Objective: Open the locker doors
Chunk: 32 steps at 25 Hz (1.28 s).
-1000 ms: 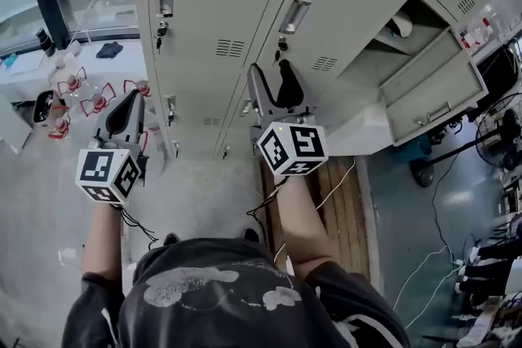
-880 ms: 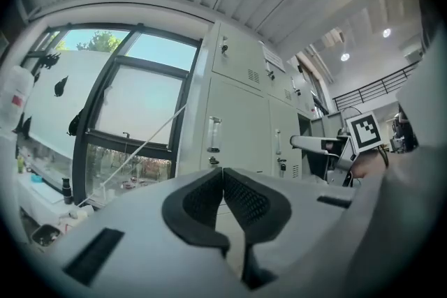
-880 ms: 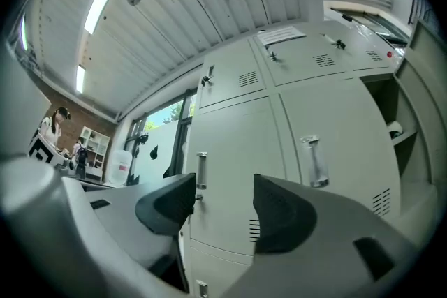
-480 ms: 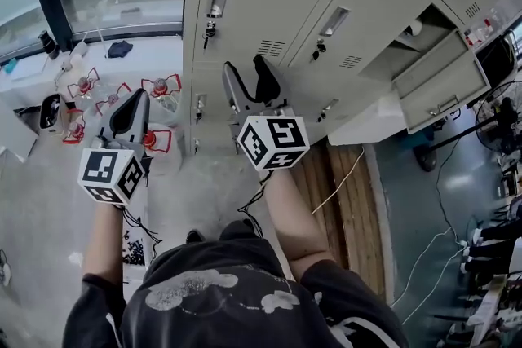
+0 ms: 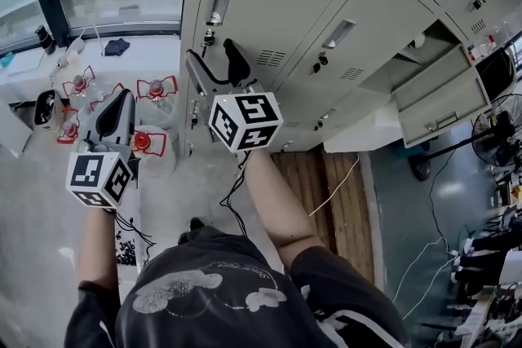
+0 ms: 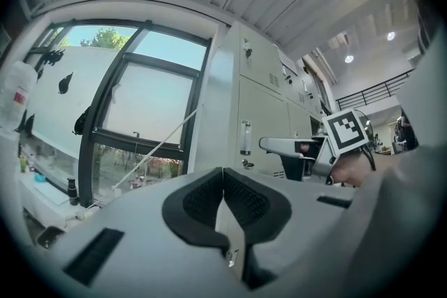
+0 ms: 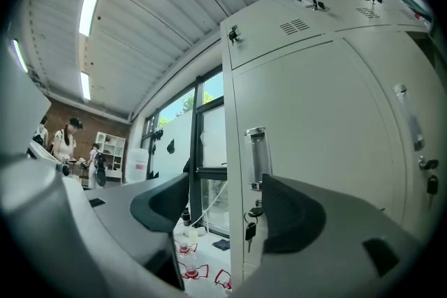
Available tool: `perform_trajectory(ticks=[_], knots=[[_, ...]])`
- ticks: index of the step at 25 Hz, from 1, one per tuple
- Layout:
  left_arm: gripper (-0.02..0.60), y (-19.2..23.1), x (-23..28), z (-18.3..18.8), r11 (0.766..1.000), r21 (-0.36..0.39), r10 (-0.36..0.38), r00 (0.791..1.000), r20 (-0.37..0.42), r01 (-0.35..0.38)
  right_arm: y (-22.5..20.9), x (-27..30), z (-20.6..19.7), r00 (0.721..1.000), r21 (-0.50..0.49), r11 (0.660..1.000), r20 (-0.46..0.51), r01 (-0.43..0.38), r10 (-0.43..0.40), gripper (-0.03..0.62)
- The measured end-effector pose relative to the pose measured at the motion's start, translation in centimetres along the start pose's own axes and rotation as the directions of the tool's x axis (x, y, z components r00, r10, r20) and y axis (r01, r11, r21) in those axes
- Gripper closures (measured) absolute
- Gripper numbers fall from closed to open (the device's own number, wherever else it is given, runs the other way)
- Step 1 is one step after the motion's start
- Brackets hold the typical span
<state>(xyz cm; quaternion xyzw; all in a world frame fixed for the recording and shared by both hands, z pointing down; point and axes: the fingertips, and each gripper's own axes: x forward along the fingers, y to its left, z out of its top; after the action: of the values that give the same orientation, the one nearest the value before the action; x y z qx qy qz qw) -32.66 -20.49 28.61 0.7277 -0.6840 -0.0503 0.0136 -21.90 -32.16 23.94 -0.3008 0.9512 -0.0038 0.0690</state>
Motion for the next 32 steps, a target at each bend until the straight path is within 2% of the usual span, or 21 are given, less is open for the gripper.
perform_trajectory(ticks=[7,16,21,25,32], knots=[[0.572,0.9,0.6,0.8,0.997,0.027,0.068,0.998,-0.003,-0.068,-0.8,5.0,0.6,0.999,0.012,0.999,-0.010,-0.038,0.038,0.279],[0.572,2.4,1.2,-0.3,0.991,0.026,0.131,0.991,-0.022,-0.130,-1.8,8.2,-0.1,1.000,-0.012,1.000,-0.017,-0.013,0.013,0.281],[0.572,2.1,1.0,-0.8,0.994,0.028,0.111,0.993,-0.036,-0.110,-2.1,8.5,-0.1,0.998,-0.002,0.998,0.000,0.067,-0.067,0.283],[0.572,2.7,0.8,-0.9,0.996,0.012,0.087,0.995,-0.045,-0.086,-1.9,8.7,-0.1,0.996,0.035,0.996,-0.027,0.081,-0.080,0.283],[0.572,3.0,0.0,-1.0,0.999,-0.004,0.041,0.998,-0.050,-0.041,-1.3,8.0,-0.2,0.989,0.005,0.990,-0.044,0.140,-0.140,0.283]])
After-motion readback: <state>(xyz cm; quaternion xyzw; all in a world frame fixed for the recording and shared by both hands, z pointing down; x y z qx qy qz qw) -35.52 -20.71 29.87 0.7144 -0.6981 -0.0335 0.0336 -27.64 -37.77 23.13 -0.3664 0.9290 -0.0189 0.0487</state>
